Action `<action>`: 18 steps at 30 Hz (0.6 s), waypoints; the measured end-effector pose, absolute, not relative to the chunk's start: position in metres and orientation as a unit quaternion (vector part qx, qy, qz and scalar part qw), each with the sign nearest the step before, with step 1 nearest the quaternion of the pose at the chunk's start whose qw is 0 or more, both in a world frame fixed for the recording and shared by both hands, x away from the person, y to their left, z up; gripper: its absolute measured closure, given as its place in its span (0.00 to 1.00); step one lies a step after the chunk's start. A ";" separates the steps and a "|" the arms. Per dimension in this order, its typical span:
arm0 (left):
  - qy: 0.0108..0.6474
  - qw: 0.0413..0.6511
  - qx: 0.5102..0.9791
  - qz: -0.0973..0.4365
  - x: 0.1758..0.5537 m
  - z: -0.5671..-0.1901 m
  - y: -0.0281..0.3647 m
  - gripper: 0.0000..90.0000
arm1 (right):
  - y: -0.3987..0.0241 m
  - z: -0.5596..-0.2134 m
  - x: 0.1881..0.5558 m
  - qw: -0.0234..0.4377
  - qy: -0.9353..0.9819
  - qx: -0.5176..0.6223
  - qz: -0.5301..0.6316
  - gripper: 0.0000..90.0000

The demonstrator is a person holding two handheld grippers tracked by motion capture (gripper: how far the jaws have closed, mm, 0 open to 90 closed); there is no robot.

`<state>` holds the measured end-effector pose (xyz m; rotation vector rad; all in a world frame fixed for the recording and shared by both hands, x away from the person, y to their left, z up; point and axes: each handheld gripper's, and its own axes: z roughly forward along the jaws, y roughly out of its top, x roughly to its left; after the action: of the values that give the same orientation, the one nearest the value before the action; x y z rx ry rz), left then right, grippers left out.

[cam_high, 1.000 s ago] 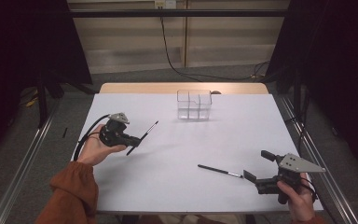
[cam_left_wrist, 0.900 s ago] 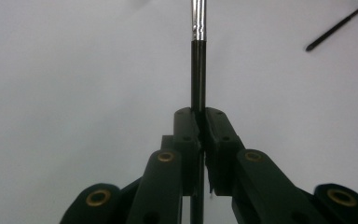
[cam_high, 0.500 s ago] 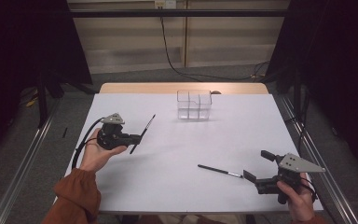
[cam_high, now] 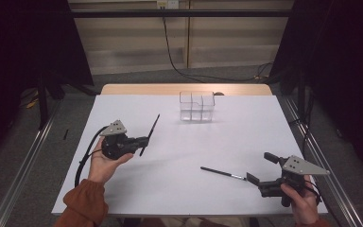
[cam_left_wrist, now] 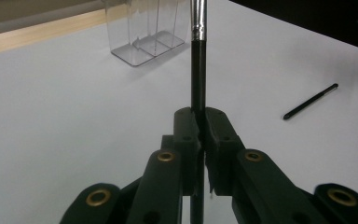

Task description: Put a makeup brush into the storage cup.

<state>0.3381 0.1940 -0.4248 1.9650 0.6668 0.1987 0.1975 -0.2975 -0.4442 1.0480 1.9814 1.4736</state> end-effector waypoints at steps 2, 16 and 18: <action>0.277 0.506 0.813 0.081 0.337 -0.426 0.194 0.93 | -0.297 -0.444 0.198 0.227 0.719 0.380 0.535 0.00; 0.270 0.534 0.796 0.092 0.315 -0.419 0.195 0.93 | -0.294 -0.442 0.198 0.225 0.718 0.371 0.544 0.00; 0.271 0.534 0.796 0.090 0.312 -0.418 0.194 0.93 | -0.294 -0.442 0.198 0.225 0.718 0.370 0.545 0.00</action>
<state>0.3121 0.1944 -0.4180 1.8969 0.6447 0.2151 0.1976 -0.2935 -0.4417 1.0198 1.9813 1.5029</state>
